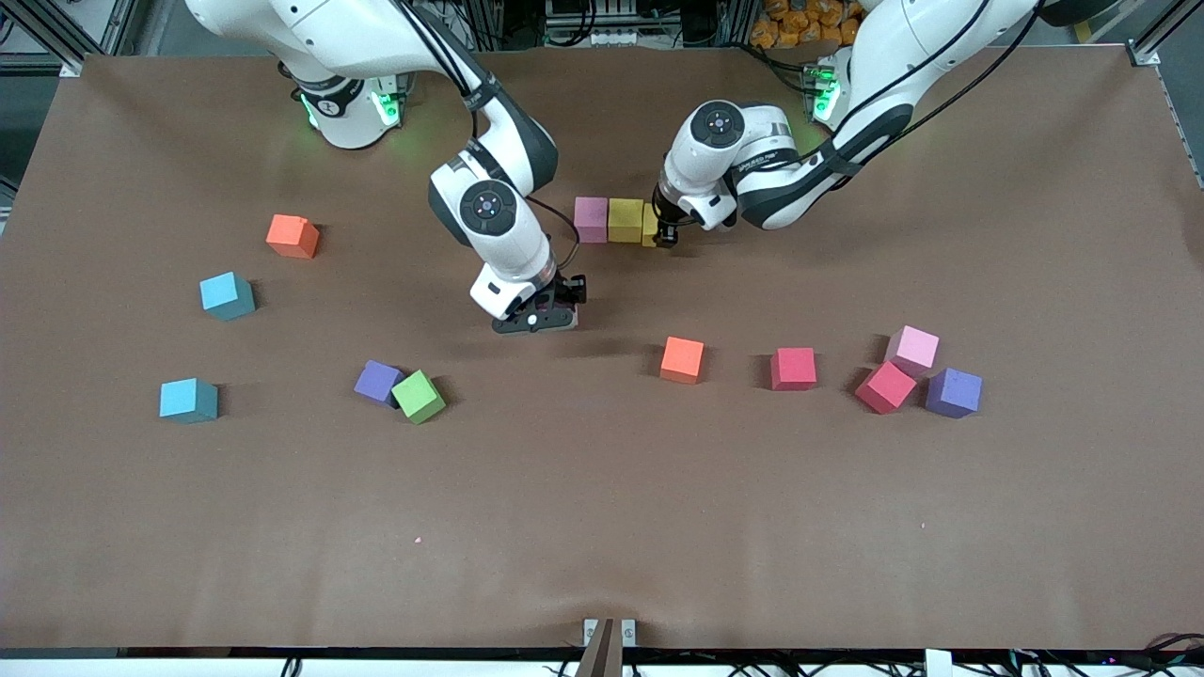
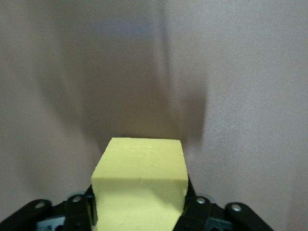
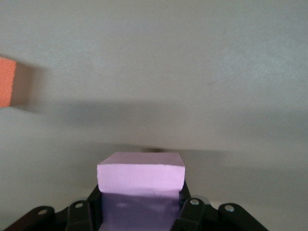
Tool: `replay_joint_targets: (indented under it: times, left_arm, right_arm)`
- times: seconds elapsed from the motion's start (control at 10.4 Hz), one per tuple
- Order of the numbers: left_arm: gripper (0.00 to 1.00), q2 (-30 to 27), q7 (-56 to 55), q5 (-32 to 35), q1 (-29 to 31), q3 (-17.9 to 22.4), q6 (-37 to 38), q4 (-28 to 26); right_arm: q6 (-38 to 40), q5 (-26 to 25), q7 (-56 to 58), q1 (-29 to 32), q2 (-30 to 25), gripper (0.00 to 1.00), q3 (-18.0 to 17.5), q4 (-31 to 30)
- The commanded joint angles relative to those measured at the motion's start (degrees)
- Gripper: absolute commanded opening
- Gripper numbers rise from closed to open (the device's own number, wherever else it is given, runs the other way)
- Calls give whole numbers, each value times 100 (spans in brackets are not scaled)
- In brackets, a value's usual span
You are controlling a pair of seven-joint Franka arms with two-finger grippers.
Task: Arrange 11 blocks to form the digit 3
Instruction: 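Carry the pink cube with the right gripper and lower it below the first pink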
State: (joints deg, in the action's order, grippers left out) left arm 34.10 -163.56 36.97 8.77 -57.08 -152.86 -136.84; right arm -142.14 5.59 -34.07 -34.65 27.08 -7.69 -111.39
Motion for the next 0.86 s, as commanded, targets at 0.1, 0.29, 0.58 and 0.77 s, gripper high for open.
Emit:
replay_joint_targets:
  times: [0.1, 0.29, 0.58, 0.77]
  left_arm:
    - [100, 115, -2250, 504, -227, 74, -7, 26]
    - [100, 106, -2241, 469, -227, 74, 2, 26]
    - [100, 45, -2232, 461, -192, 65, 2, 26]
    - [100, 18, -2232, 461, -122, 22, 2, 26]
  right_arm:
    - [54, 56, -801, -51, -238, 28, -110, -269]
    - [20, 56, -1169, -164, -264, 28, -118, -331]
    - [-68, -5, -1409, -367, -247, 28, -162, -419]
    - [-86, -198, -1654, -368, -273, 28, -346, -506]
